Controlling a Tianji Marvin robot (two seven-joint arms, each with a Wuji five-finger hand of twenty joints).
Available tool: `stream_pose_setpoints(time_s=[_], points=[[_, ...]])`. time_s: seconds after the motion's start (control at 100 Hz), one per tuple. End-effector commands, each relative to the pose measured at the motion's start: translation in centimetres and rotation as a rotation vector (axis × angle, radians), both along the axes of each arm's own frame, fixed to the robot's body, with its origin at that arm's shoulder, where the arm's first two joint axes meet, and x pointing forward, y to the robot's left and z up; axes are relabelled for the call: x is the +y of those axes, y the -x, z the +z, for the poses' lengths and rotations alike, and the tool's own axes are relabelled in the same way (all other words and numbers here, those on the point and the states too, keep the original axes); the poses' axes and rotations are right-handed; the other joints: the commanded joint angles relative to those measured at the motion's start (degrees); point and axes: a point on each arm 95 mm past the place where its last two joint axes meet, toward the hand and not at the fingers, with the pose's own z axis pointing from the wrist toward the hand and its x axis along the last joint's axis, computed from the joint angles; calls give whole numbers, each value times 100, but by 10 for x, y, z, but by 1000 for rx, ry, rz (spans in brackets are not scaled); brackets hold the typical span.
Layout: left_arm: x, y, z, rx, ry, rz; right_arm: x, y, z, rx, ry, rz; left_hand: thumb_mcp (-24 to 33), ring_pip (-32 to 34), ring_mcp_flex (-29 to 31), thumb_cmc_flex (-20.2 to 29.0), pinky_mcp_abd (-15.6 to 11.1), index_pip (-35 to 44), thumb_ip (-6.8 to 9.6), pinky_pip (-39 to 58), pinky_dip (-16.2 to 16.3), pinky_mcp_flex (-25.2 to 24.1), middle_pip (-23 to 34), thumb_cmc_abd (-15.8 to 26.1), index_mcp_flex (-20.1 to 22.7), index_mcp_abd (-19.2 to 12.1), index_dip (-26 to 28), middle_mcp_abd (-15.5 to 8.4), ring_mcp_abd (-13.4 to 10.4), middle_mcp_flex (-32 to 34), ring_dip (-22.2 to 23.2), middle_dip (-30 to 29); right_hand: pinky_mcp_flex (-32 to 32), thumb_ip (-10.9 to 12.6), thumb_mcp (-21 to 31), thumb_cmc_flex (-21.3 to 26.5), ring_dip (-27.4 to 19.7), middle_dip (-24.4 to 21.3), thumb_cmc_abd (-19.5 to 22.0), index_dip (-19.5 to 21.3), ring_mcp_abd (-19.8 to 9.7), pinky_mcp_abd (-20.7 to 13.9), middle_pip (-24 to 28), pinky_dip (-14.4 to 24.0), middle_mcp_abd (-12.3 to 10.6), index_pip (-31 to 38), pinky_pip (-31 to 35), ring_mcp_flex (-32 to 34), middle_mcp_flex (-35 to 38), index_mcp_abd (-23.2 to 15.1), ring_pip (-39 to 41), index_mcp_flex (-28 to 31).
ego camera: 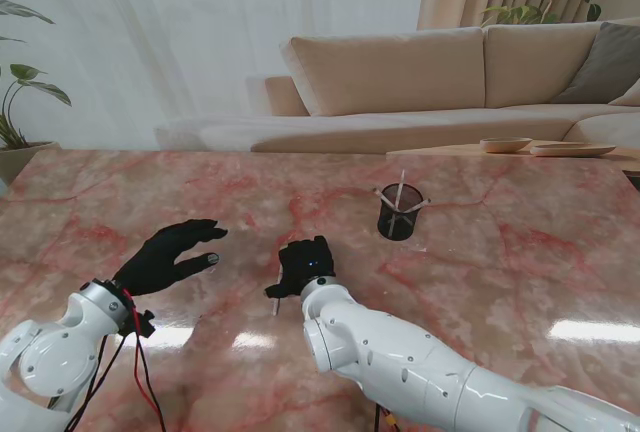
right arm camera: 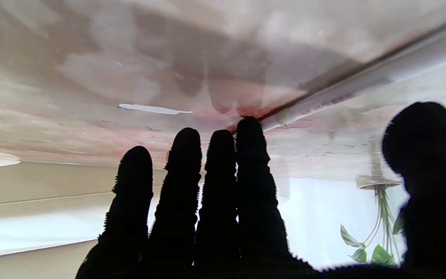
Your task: Insert makeup brushes into the holder
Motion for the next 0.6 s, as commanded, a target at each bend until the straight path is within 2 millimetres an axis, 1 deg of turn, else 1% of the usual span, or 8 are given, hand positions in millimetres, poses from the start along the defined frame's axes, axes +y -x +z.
stream_pose_setpoints(time_s=[0.0,0.16,0.32,0.35,0.42,0.48,0.53,0.59], points=[[1,3,-2,9,-4,4,-3,6,-16,57,34,9,-151,-130,-144,88,-96,52,-42,-113,-73,-11,-141,6,68,-196,53,-98,-263,-172,-54,-68,-190,134,-243,318,117,111,-62,-391,-144,-87,30,200,-100,-550,-194,-333,-258,-223,39,-88],[1,4,-3,12,-5,6,-5,8,-25,76,80,26,-151,-129,-148,88,-99,66,-43,-107,-70,-11,-138,7,99,-192,59,-96,-260,-170,-53,-66,-450,112,-606,963,139,251,-78,-286,-206,-155,160,336,-148,-572,-487,-848,-760,-197,118,-374],[1,4,-2,13,-5,6,-12,7,-31,74,120,27,-151,-124,-148,87,-101,65,-43,-105,-71,-11,-135,14,97,-193,60,-93,-257,-170,-50,-64,-434,79,-677,2176,72,271,-306,29,-219,-154,262,407,-225,-259,-526,-865,-733,-405,146,-91],[1,4,-2,13,-5,6,-14,7,-32,72,125,22,-151,-121,-146,89,-100,69,-43,-104,-71,-10,-133,8,107,-190,61,-94,-252,-167,-49,-63,-418,-8,-156,2279,59,260,-416,110,-230,-156,290,423,-243,-220,-513,-842,-691,-447,179,-34],[1,4,-2,13,-5,6,-19,6,-33,65,131,10,-149,-121,-151,92,-94,67,-43,-104,-72,-14,-132,11,102,-186,61,-86,-251,-168,-48,-62,-362,-267,1732,2147,52,261,-884,206,-251,-168,354,429,-284,-125,-476,-766,-572,-573,236,186],[1,4,-2,13,-6,6,-23,5,-33,51,134,2,-150,-119,-149,89,-92,67,-43,-103,-72,-12,-134,11,99,-199,61,-100,-254,-173,-48,-62,-304,-315,2119,2233,51,266,-849,228,-272,-162,401,425,-320,-42,-444,-678,-418,-662,266,371],[1,4,-2,13,-7,4,-26,4,-33,38,135,-7,-150,-119,-150,88,-100,65,-43,-103,-72,-13,-134,12,94,-191,61,-87,-256,-173,-48,-62,-257,-710,2249,2357,44,272,-848,-31,-288,-163,429,391,-345,210,-398,-608,-260,-732,291,471],[1,3,-2,13,-8,3,-29,3,-32,27,127,-20,-150,-118,-150,89,-103,67,-43,-104,-73,-13,-133,9,97,-192,62,-85,-251,-171,-48,-62,-230,-834,2258,2408,46,277,-807,-221,-299,-166,437,370,-368,406,-364,-551,-187,-792,320,493]])
